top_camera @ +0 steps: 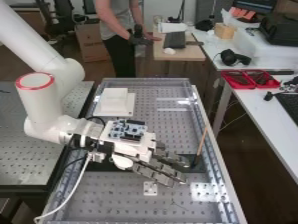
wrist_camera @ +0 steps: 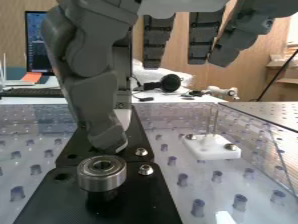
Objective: Grab the pcb board and place it in the clear container
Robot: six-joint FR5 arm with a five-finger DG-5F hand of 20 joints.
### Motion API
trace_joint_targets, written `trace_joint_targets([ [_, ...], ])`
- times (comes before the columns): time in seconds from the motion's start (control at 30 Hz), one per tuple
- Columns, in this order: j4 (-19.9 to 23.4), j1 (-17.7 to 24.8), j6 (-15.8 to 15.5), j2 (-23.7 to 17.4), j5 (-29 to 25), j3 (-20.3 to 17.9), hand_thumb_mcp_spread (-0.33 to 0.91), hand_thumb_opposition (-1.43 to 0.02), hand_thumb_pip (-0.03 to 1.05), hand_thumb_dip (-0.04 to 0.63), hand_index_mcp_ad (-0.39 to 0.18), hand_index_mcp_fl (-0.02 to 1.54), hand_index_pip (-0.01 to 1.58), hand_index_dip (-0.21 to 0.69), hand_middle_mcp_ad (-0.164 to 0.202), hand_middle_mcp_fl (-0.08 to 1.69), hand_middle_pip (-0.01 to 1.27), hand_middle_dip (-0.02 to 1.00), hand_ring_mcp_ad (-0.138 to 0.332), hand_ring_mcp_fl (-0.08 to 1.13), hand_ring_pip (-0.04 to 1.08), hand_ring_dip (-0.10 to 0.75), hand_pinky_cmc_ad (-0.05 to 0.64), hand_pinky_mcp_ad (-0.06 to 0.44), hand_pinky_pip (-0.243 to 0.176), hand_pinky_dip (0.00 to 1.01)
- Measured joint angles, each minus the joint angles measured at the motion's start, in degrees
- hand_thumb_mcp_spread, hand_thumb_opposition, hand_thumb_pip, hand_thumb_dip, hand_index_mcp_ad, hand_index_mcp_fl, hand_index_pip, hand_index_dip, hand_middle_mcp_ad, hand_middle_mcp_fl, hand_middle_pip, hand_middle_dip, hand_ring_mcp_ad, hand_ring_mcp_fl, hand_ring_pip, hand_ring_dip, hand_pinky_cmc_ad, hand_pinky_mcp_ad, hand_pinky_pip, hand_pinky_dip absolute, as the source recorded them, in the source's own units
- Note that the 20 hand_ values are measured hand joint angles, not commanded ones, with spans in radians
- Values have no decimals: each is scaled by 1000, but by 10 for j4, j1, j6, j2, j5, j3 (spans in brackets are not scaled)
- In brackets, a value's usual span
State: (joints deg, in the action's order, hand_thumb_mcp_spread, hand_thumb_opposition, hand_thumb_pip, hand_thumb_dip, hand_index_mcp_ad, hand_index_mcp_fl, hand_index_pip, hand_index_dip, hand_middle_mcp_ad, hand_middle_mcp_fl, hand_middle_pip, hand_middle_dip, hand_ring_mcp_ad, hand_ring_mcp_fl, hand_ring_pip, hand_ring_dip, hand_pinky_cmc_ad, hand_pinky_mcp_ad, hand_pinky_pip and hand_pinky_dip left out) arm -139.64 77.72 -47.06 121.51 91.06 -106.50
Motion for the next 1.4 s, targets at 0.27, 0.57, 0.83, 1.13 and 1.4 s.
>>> trace_joint_targets([
  [0.27, 0, 0, 2, 3, 3, 4, 695, -852, 473, 241, -215, 358, 1536, 110, -30, 37, 134, 154, 164, 47, 93, 59, 326, 145, -61, 195],
  [0.57, 8, -1, 5, 2, 11, 4, 707, -848, 469, 241, -209, 435, 1506, 110, -30, 47, 134, 154, 164, 51, 93, 59, 326, 141, -58, 195],
  [0.83, 18, -1, 12, -11, 15, 1, 721, -867, 443, 239, -209, 536, 1443, 75, -30, 103, 138, 154, 164, 61, 89, 59, 326, 145, -58, 195],
  [1.13, 40, 2, 23, -68, 21, -29, 724, -888, 433, 239, -206, 585, 1393, 56, -30, 105, 134, 154, 164, 63, 89, 59, 326, 145, -49, 194],
  [1.4, 61, 46, 59, -147, 39, -67, 724, -899, 431, 239, -206, 604, 1379, 56, -31, 103, 134, 154, 164, 65, 89, 59, 326, 145, -45, 195],
])
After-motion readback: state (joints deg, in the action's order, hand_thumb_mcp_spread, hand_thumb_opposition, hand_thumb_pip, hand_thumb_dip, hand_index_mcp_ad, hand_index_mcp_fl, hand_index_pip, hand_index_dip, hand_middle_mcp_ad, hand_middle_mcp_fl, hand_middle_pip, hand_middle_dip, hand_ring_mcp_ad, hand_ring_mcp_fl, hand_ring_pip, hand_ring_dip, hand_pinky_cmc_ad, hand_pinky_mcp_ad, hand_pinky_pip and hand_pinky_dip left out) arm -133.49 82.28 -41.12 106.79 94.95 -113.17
